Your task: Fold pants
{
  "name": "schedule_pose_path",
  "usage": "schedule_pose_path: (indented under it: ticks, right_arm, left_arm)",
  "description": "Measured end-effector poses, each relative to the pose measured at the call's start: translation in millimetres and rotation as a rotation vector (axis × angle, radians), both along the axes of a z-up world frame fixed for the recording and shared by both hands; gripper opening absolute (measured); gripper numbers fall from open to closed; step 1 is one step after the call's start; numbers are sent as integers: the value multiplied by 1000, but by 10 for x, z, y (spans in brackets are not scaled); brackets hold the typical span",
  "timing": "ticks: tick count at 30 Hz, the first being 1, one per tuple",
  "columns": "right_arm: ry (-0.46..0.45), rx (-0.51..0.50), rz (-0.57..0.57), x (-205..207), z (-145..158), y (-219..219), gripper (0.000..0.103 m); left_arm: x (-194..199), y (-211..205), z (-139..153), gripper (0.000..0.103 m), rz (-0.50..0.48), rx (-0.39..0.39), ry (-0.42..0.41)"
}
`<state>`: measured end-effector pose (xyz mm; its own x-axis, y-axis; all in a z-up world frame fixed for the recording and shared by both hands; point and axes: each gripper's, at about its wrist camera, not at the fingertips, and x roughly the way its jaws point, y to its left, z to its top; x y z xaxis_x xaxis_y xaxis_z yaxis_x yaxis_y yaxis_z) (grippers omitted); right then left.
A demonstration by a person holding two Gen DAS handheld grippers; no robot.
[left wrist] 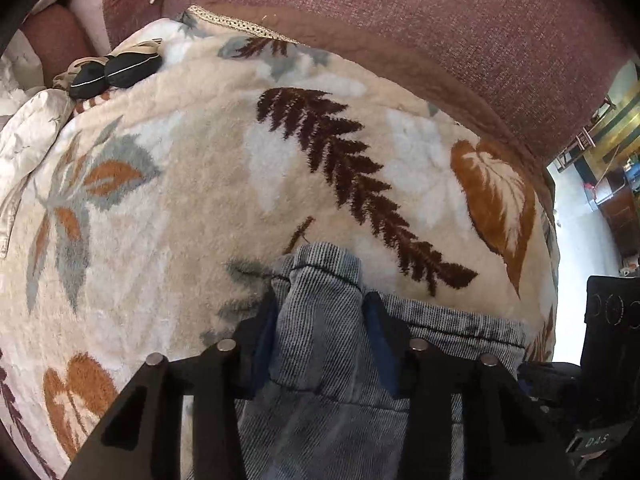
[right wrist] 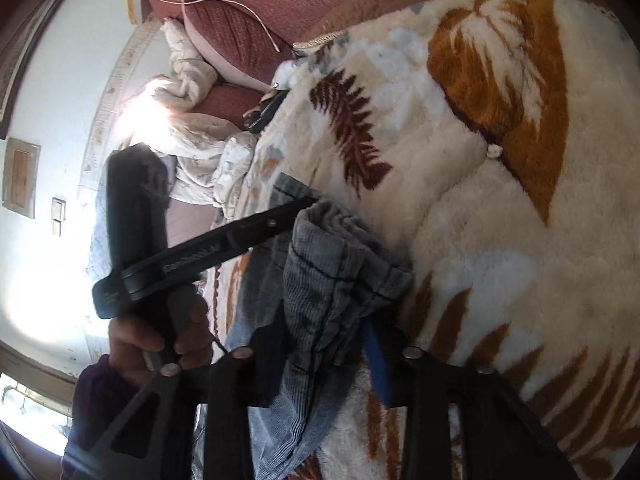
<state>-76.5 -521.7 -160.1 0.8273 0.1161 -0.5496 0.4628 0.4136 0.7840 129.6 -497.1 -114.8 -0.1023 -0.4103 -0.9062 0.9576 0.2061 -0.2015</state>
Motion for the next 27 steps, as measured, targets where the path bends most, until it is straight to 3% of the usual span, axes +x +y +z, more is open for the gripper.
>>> schedule_pose_path:
  ticks: [7,10,19,27]
  right_arm:
    - [-20,-8,12,-20,0,4,23]
    - [-38,-26,19,-36,38,32,20]
    - [-52,-208,61,-3,282,243,18]
    - [-111,-414,152,47,562,598,18]
  left_arm:
    - [-13,172,-19,42,45,-50,11]
    - [5,237,-7,29,88,-75,12]
    - [64,504,120,16,185,-159,39]
    - [181,957,382,14,285,-309,108]
